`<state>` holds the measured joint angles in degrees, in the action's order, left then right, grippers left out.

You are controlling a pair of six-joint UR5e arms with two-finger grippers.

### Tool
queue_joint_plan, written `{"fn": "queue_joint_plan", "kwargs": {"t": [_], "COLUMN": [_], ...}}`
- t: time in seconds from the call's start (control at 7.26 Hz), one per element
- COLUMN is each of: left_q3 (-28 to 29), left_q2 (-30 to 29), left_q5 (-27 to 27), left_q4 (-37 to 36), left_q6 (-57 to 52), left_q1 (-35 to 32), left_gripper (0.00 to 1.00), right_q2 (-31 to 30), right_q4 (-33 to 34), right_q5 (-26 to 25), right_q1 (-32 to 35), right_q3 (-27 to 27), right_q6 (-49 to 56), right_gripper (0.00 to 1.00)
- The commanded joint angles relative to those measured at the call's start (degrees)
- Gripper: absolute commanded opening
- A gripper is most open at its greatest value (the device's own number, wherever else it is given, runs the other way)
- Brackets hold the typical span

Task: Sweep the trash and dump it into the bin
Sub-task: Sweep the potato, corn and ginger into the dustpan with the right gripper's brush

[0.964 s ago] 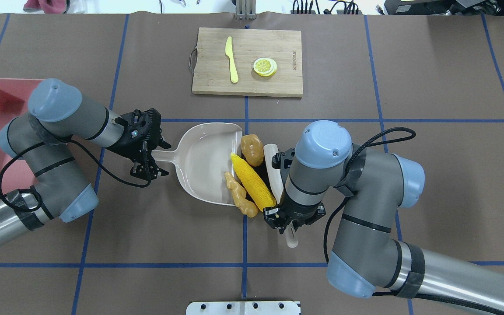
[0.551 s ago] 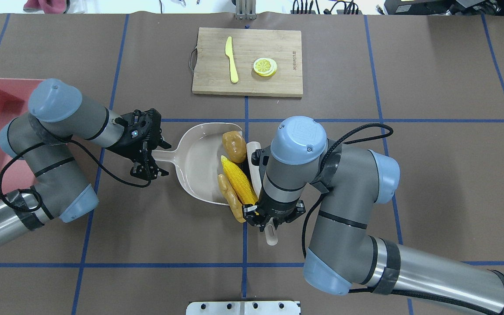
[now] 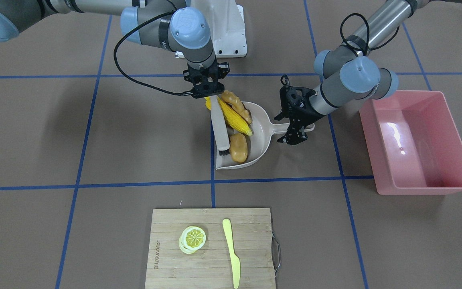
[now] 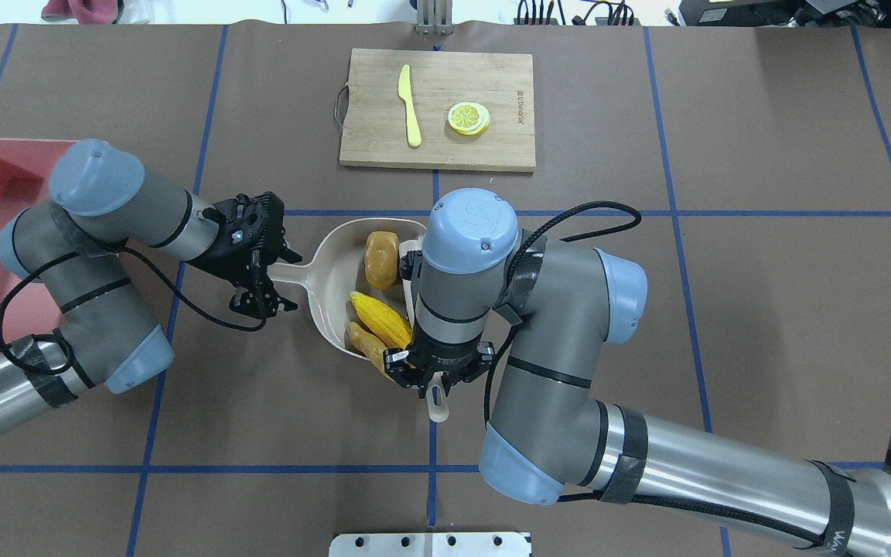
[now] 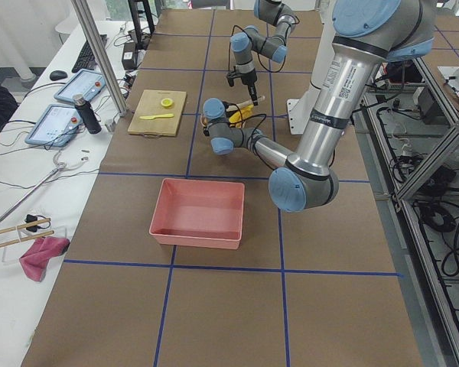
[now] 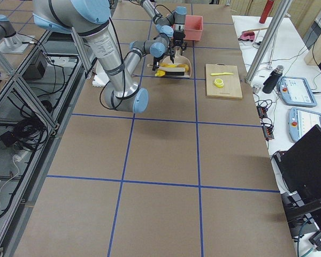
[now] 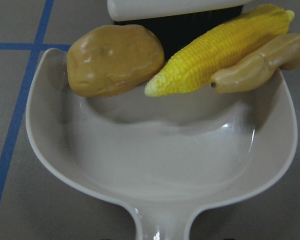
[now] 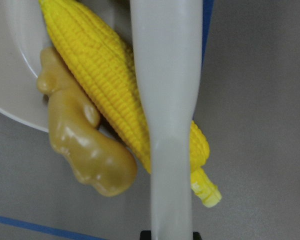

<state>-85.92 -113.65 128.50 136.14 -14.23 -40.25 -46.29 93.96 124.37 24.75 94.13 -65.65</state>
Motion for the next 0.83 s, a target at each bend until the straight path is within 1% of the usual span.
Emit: {"fn": "queue_joint_plan", "kwargs": {"t": [0.0,0.41,0.69], "left_q3": [0.05,0.05,0.05], "left_q2": [0.01,-0.08,-0.08], "left_q5": [0.0,0.0,0.0], "left_q4": [0.0,0.0,0.0], "left_q6": [-0.01,0.08,0.08], "left_q1": [0.0,0.0,0.0], "left_gripper": [0.8,0.8,0.8], "right_q2": [1.37,3.83,3.32], "right_q4": [0.09,0.0,0.17], "right_q5": [0.34,1.31,6.64], "right_q1": [0.74,3.11,6.96], "right_q3": [-0.61,-3.86,-3.78], "right_q6": [0.08,0.96,2.53], "right_gripper": [0.0,0.0,0.0]}}
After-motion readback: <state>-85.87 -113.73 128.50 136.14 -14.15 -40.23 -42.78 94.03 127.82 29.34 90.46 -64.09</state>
